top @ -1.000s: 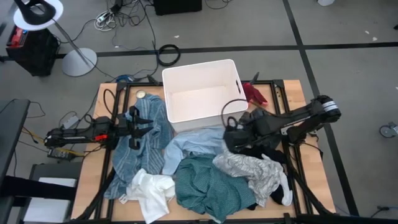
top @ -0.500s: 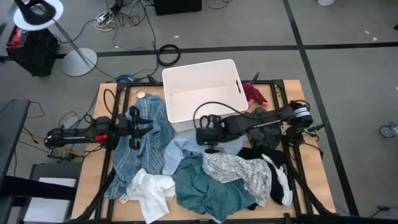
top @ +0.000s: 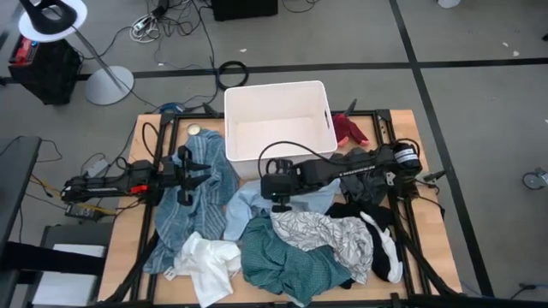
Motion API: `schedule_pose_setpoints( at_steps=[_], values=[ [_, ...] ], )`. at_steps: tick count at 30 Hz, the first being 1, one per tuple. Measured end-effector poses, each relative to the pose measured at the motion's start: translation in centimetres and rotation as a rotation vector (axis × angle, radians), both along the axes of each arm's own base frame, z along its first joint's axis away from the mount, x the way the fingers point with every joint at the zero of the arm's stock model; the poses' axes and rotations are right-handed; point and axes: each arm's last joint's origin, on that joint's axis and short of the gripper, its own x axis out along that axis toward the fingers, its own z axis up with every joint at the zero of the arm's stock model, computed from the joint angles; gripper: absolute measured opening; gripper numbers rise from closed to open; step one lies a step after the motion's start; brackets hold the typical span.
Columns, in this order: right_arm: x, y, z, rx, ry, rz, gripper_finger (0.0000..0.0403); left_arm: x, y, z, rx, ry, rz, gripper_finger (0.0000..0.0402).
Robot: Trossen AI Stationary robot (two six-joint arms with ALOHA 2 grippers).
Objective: Sort clothes
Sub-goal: Put the light blue shirt into the white laundry organizer
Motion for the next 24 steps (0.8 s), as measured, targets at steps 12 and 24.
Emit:
schedule_pose_setpoints(
  at_steps=[12, 24],
  values=[
    [-0.4, 1.7, 0.5, -0.031, -0.015, 0.078, 0.0160, 0.0, 0.0, 0.0, 0.000, 0.000, 0.000, 0.0137],
    [0.2, 0.9, -0.2, -0.055, -0.090, 0.001, 0.0167, 0.0, 0.0, 0.0, 0.000, 0.000, 0.000, 0.0137]
  ],
)
